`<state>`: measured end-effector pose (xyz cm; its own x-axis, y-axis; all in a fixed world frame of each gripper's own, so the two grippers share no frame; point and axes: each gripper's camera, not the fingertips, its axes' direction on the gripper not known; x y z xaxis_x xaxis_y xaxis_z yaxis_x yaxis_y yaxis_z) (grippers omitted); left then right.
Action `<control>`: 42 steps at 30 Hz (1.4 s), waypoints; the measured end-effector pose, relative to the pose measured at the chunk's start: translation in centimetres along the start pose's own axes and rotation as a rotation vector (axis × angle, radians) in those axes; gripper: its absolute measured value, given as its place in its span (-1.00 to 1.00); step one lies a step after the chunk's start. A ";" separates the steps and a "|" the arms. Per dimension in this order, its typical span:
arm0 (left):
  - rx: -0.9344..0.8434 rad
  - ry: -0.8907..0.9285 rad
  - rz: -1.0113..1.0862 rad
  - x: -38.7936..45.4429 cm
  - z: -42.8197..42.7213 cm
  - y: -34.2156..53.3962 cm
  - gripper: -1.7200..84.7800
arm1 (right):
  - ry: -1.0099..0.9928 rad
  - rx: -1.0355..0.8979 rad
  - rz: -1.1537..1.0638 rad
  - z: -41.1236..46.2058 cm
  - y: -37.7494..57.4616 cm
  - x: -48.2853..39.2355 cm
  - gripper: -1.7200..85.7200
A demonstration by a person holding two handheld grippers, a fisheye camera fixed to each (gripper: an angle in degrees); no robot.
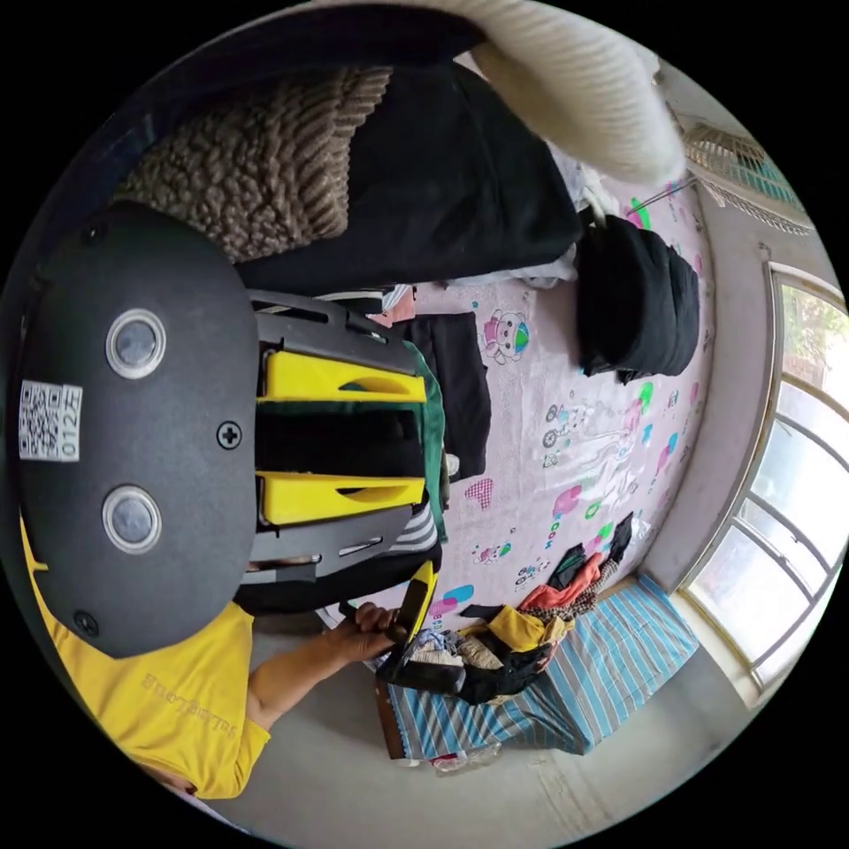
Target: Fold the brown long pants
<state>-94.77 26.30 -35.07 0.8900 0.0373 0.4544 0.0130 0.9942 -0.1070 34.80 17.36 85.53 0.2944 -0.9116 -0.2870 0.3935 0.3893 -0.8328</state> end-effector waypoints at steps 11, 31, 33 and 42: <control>0.041 -0.305 0.239 7.0 0.8 0.7 -0.95 | 0.166 0.036 -0.173 -0.3 1.7 -4.0 -0.91; 0.279 -0.367 0.251 16.7 -5.4 4.6 -0.91 | 0.068 0.025 0.085 0.9 3.5 -2.7 -0.91; 0.240 -0.307 0.278 17.1 -3.9 3.9 -0.92 | 0.083 0.022 0.055 0.9 3.4 -3.7 -0.91; 0.007 -0.562 0.276 14.1 5.8 1.4 -0.95 | -0.004 -0.001 0.130 2.2 2.4 -4.1 -0.92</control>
<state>-84.86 28.78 -23.73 0.4845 0.3384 0.8067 -0.1879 0.9409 -0.2818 36.46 22.31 85.74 0.3464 -0.8530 -0.3905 0.3511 0.5039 -0.7892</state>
